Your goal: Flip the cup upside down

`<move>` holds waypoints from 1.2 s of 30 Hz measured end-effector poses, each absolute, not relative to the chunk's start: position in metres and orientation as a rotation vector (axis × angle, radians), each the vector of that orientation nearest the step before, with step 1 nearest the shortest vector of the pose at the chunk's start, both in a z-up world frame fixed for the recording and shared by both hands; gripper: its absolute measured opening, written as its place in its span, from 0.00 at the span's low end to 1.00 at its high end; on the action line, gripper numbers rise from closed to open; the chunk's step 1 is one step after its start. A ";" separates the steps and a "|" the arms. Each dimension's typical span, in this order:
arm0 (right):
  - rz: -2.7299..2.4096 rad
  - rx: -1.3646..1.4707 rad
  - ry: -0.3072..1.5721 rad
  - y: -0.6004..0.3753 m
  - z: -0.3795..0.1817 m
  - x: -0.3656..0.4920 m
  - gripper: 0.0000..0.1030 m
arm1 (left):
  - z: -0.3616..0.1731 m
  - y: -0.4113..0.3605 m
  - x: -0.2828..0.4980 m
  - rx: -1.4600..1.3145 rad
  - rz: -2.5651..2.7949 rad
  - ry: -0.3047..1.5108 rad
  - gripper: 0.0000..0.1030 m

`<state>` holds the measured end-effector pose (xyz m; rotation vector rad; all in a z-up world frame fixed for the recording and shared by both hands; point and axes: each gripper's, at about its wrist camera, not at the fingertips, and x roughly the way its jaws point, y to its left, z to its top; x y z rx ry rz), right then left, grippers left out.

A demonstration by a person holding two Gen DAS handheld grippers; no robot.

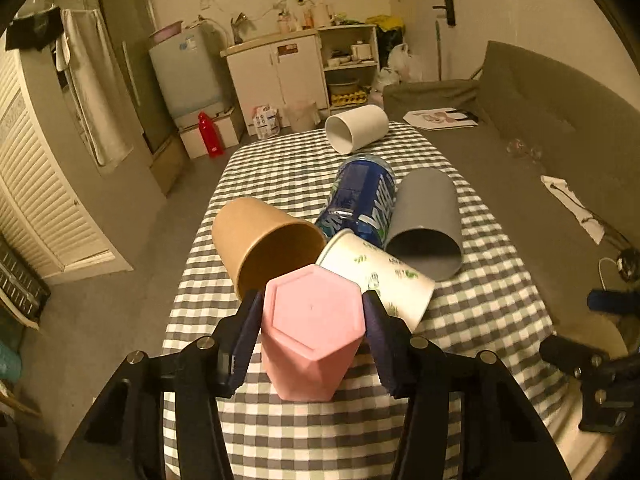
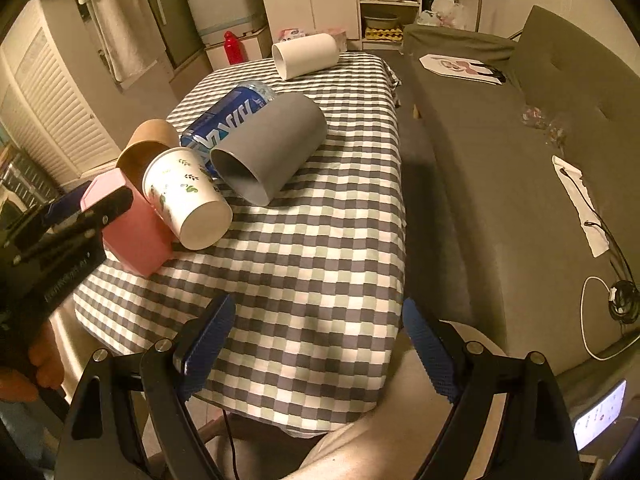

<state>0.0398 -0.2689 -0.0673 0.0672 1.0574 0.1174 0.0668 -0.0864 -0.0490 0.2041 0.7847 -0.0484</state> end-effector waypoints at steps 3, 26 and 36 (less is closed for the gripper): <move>0.116 0.066 1.058 -0.268 -0.067 0.040 0.83 | -0.048 -0.083 0.059 0.172 -0.053 0.799 0.51; 0.115 0.032 1.054 -0.252 -0.060 0.032 0.83 | -0.048 -0.085 0.011 0.107 -0.183 0.843 0.52; 0.113 0.023 1.063 -0.249 -0.063 0.031 0.83 | -0.051 -0.086 0.010 0.095 -0.216 0.868 0.55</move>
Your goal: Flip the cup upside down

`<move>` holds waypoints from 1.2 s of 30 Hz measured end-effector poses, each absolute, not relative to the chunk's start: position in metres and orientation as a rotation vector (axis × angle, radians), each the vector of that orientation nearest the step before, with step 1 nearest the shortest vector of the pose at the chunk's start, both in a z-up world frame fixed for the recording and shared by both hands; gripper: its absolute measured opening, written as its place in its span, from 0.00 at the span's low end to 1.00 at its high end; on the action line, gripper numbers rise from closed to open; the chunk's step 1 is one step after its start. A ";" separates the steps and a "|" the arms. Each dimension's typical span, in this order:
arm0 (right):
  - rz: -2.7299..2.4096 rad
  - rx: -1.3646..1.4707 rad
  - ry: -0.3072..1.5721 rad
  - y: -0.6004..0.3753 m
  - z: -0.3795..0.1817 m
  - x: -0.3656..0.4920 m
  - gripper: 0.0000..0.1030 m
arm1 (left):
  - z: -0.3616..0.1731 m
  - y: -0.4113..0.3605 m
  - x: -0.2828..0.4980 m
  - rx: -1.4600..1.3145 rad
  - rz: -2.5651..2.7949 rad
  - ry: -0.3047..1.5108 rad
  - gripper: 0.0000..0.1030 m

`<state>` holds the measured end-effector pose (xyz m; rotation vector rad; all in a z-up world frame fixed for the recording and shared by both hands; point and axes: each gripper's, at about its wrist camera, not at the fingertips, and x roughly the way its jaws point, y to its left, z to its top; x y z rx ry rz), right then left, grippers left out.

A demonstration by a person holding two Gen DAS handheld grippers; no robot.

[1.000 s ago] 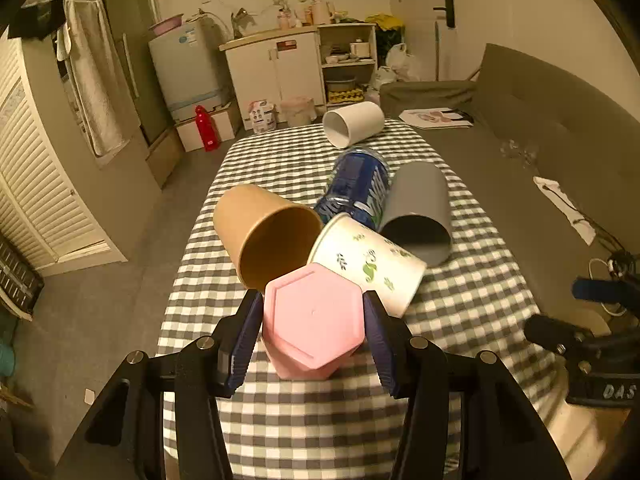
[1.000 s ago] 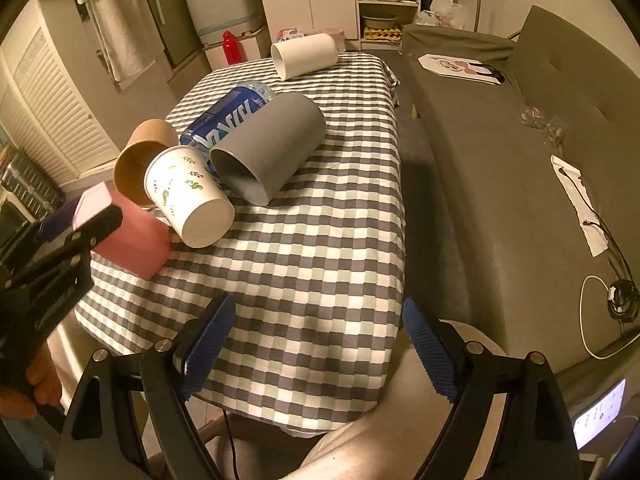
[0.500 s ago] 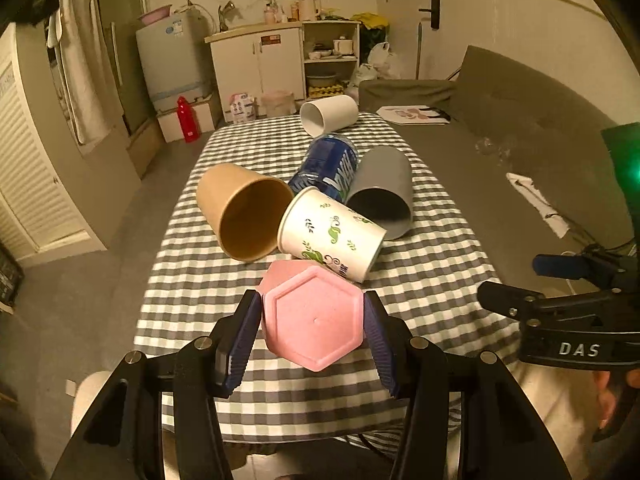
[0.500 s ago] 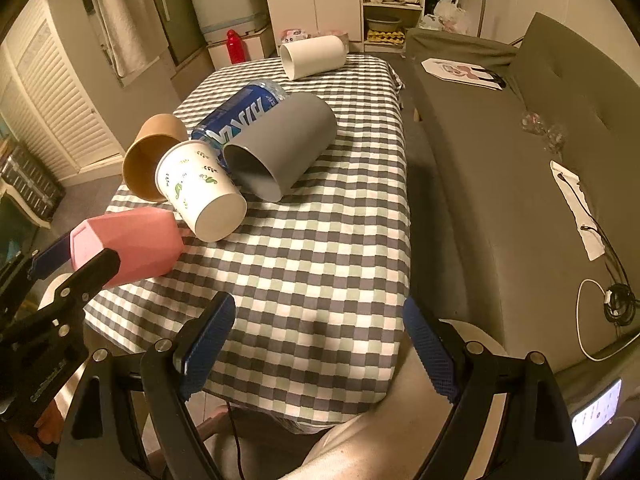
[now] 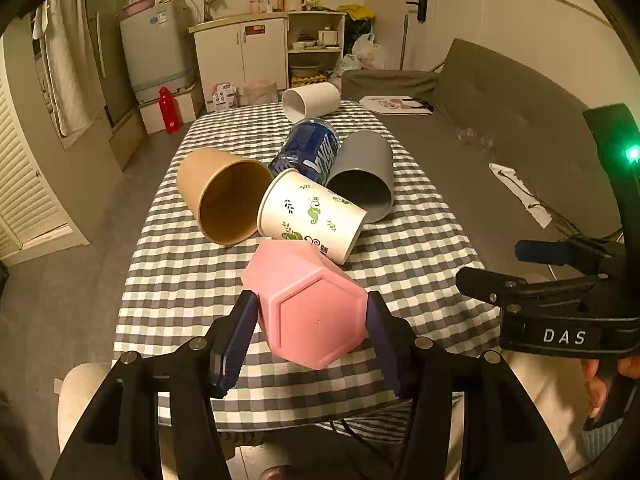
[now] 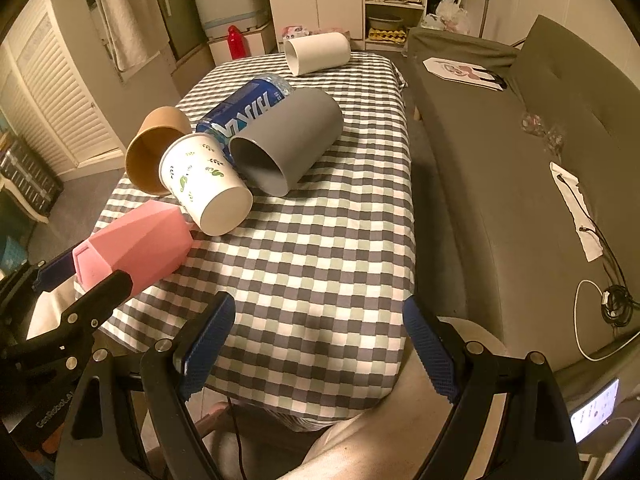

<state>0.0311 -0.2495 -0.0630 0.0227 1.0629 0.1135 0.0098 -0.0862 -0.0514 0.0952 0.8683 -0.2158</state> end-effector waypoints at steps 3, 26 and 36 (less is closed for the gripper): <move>0.114 0.023 1.066 -0.249 -0.064 0.031 0.83 | -0.050 -0.083 0.019 0.074 -0.209 0.875 0.55; 0.123 0.038 0.993 -0.248 -0.050 0.033 0.83 | -0.034 -0.064 0.037 0.050 -0.178 0.803 0.57; 0.141 0.061 0.783 -0.223 -0.028 0.010 0.83 | -0.030 -0.035 0.012 0.026 -0.151 0.722 0.68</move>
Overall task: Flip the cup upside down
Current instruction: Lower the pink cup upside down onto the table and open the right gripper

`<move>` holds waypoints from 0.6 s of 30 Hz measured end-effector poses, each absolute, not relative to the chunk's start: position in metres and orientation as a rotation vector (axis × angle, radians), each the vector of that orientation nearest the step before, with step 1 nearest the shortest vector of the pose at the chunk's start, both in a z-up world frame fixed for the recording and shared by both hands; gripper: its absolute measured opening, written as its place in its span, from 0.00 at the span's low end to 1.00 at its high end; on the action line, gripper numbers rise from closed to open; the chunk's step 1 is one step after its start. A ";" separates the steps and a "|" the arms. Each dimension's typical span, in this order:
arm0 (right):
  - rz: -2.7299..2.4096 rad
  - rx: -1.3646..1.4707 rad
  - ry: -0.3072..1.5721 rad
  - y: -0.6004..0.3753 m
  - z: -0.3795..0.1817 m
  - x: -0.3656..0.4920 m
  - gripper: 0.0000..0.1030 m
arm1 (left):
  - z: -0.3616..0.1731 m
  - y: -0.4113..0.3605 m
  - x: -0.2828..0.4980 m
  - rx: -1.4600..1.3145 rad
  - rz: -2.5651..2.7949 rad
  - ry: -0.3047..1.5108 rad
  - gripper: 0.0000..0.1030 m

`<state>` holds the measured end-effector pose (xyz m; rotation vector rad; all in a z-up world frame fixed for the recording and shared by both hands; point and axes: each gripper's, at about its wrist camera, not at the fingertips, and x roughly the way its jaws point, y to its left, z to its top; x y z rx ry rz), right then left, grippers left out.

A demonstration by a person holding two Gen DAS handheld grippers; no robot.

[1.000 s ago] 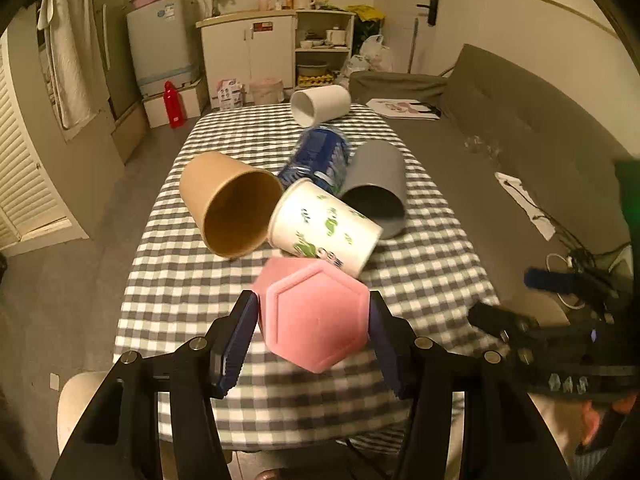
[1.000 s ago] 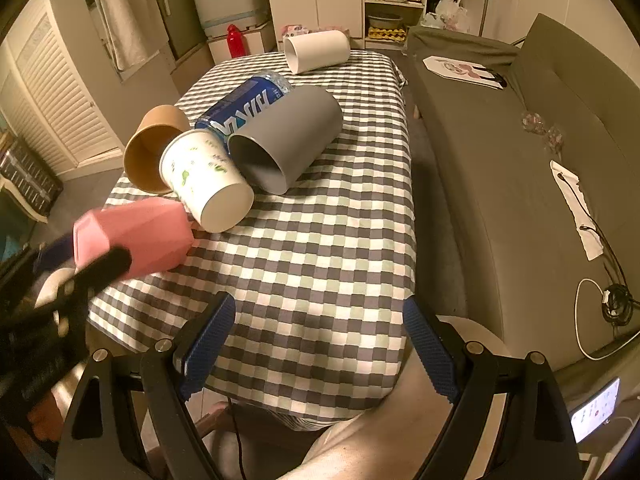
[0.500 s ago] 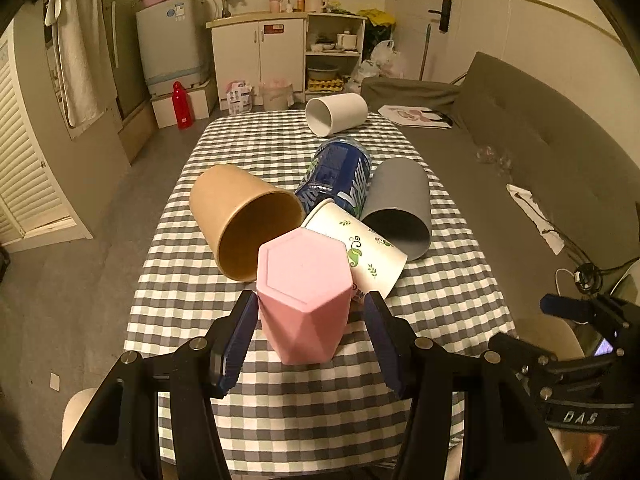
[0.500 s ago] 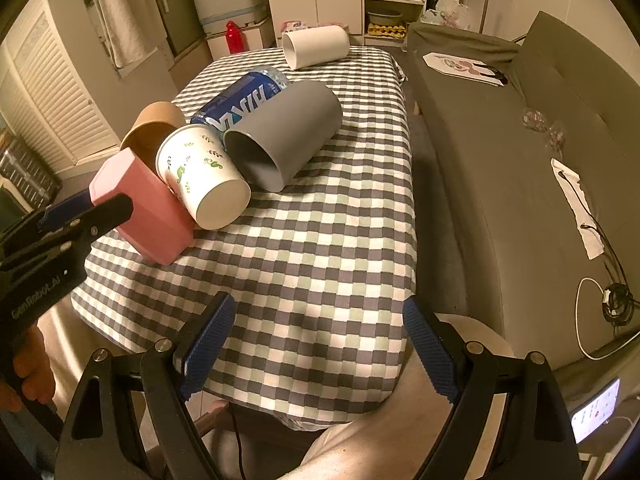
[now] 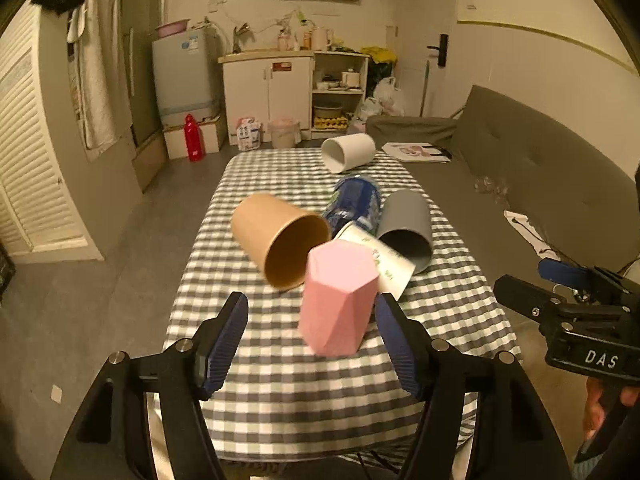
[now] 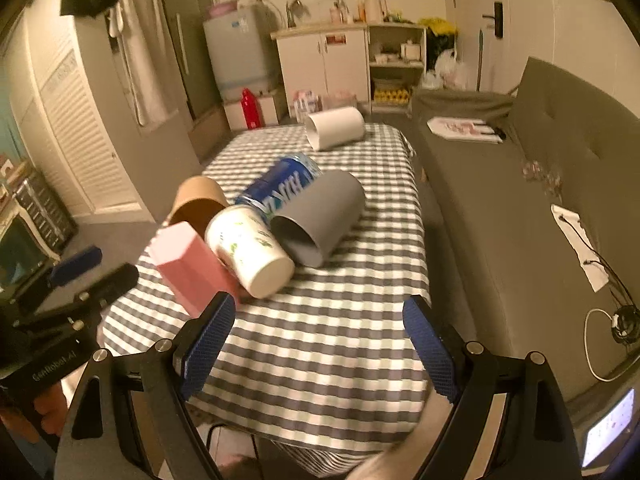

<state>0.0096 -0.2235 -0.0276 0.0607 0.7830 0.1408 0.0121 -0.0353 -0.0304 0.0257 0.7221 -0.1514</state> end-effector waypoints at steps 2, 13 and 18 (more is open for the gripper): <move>0.142 0.049 0.766 -0.216 -0.031 0.006 0.83 | -0.036 -0.029 0.010 0.012 -0.134 0.726 0.73; 0.126 -0.008 0.753 -0.200 -0.047 0.000 0.93 | -0.055 -0.005 0.004 -0.038 -0.072 0.725 0.88; 0.116 -0.022 0.753 -0.198 -0.048 -0.002 0.93 | -0.058 -0.002 0.003 -0.037 -0.064 0.727 0.88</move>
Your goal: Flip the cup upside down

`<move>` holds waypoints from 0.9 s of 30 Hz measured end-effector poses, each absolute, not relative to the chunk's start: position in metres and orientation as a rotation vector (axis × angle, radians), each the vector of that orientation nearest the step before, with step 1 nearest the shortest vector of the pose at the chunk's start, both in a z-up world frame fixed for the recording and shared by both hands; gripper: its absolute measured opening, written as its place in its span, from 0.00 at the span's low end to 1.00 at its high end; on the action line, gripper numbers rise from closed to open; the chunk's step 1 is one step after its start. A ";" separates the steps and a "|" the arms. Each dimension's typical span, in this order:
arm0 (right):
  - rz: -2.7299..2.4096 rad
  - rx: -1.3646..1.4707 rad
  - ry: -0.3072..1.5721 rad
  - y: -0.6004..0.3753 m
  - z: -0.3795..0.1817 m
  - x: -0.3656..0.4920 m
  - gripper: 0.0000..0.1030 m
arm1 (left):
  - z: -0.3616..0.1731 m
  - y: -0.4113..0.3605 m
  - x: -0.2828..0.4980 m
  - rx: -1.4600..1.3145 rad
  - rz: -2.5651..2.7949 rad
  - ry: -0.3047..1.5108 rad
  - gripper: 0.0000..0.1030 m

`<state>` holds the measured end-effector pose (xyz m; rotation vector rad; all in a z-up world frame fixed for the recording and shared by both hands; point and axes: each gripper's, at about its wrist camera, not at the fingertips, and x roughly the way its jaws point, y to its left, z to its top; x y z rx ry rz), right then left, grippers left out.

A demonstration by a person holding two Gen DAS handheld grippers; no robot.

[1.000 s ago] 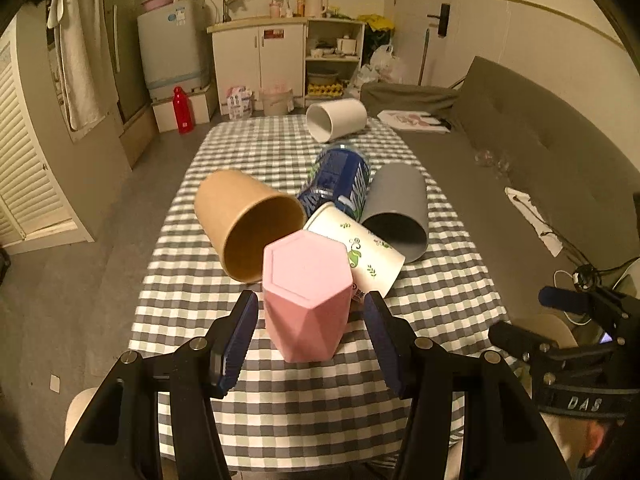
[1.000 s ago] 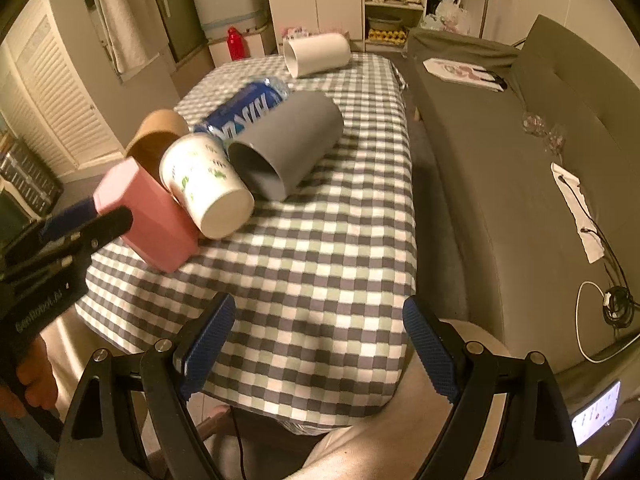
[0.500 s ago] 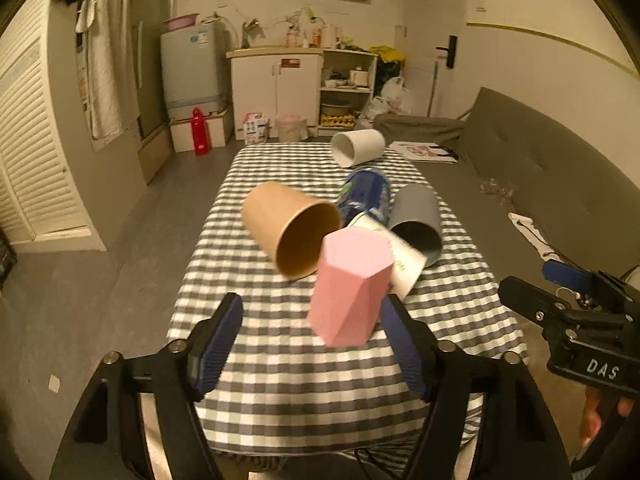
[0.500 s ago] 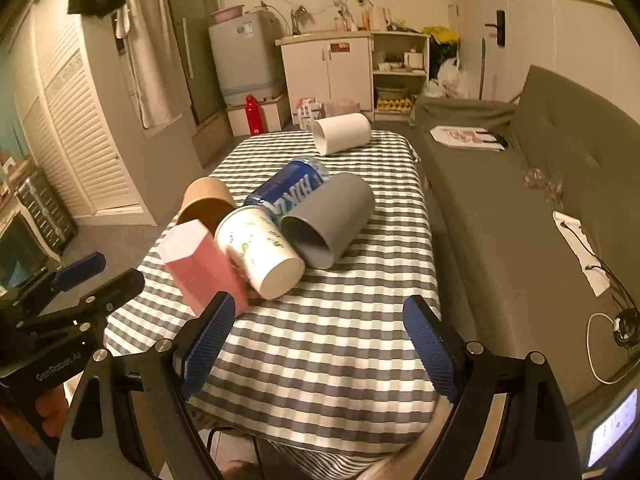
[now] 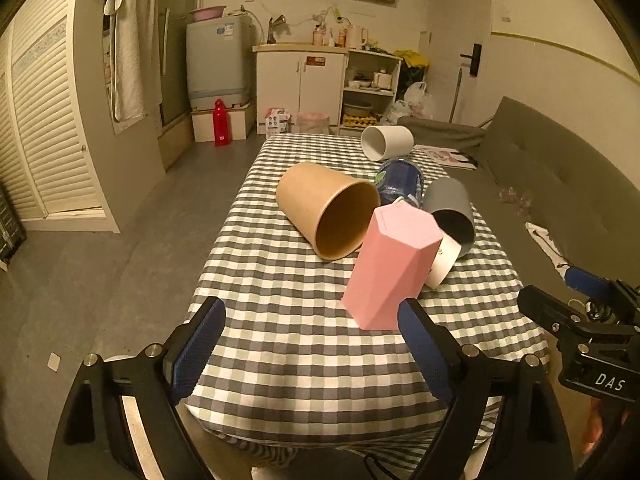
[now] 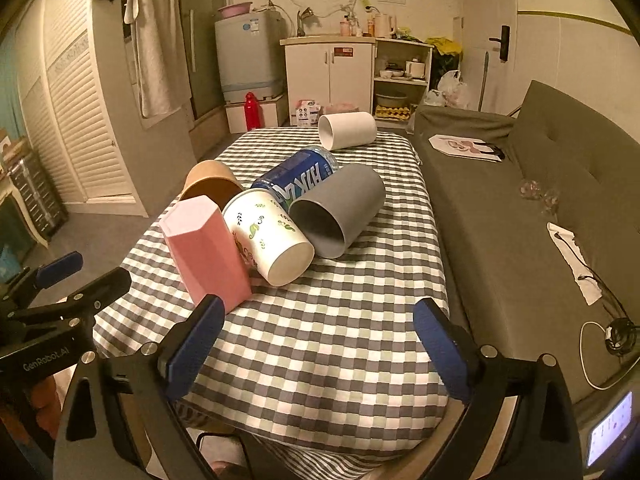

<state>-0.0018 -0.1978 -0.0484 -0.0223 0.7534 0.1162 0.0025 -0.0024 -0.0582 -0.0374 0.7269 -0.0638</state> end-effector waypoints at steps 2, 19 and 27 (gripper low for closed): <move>0.116 -0.030 0.754 -0.196 -0.049 -0.002 0.94 | -0.059 -0.002 0.002 -0.037 -0.063 0.727 0.88; 0.103 -0.029 0.760 -0.197 -0.052 0.000 0.99 | -0.058 0.002 -0.001 -0.034 -0.054 0.718 0.92; 0.095 -0.030 0.764 -0.198 -0.053 0.000 0.99 | -0.059 0.007 0.001 -0.031 -0.035 0.722 0.92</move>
